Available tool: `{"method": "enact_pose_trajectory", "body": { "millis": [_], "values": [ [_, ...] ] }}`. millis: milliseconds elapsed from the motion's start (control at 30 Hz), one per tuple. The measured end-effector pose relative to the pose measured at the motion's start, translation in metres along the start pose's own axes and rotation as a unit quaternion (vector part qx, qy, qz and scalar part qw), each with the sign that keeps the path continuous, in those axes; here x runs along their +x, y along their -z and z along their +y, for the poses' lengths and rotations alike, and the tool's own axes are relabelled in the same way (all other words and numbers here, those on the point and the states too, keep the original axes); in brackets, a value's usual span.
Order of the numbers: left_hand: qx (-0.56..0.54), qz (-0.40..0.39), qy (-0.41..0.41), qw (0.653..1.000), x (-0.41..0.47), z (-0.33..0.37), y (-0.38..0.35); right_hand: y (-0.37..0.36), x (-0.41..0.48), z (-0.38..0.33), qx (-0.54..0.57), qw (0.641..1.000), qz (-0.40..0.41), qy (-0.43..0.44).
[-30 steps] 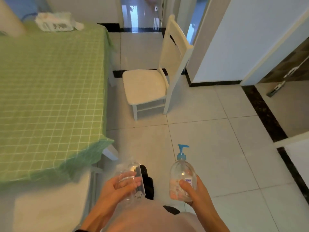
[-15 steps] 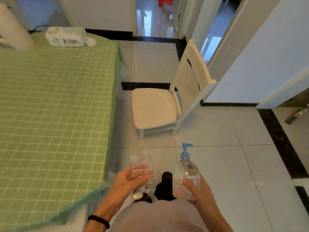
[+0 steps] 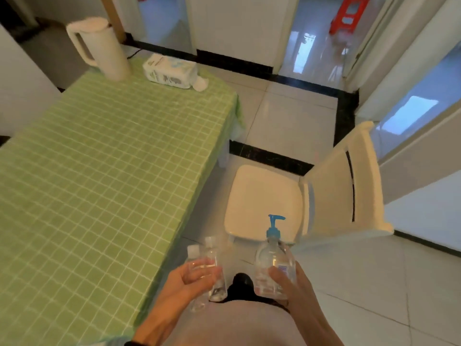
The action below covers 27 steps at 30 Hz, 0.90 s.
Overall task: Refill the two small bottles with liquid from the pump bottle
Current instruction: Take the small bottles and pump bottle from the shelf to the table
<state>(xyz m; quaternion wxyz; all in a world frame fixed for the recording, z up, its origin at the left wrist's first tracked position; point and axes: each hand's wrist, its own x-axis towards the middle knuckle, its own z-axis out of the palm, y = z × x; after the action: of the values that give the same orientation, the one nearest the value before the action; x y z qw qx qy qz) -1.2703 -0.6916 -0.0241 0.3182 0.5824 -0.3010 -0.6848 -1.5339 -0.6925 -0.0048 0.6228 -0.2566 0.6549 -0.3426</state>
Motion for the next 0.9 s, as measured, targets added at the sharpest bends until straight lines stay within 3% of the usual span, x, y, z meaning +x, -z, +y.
{"method": "enact_pose_trajectory", "body": {
  "millis": [367, 900],
  "values": [
    [-0.112, 0.160, -0.029, 0.980, 0.033, 0.030, 0.039, -0.059, 0.110, -0.088, -0.105, 0.982, -0.155, -0.003],
    [-0.199, 0.221, -0.071, 0.952, 0.075, 0.078, 0.108, -0.173, 0.195, -0.144, -0.254, 0.940, -0.226, 0.018]
  ]
}}
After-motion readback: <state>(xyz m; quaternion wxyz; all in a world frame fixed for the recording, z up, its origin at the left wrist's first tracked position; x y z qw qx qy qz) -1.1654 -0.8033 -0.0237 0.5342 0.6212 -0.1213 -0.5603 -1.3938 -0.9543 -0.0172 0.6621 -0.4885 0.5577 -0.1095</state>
